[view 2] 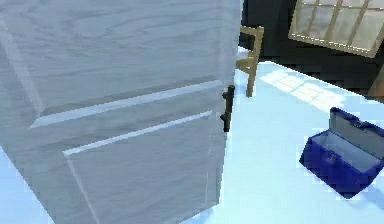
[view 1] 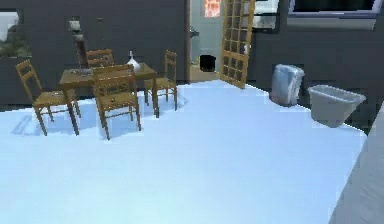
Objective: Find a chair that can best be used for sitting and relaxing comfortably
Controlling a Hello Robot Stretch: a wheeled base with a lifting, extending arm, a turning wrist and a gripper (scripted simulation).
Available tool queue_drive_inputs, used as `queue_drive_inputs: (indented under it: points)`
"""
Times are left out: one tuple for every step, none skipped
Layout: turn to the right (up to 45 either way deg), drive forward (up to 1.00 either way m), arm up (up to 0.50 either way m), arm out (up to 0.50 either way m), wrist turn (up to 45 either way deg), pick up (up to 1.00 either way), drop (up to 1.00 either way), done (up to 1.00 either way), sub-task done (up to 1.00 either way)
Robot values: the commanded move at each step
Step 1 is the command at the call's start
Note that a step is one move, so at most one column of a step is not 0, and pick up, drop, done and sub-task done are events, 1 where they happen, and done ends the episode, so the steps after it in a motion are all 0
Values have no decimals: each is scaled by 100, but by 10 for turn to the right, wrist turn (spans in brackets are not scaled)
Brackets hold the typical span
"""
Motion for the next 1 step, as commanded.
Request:
queue_drive_inputs:
  points:
    - [0,65,0,0,0,0,0,0,0]
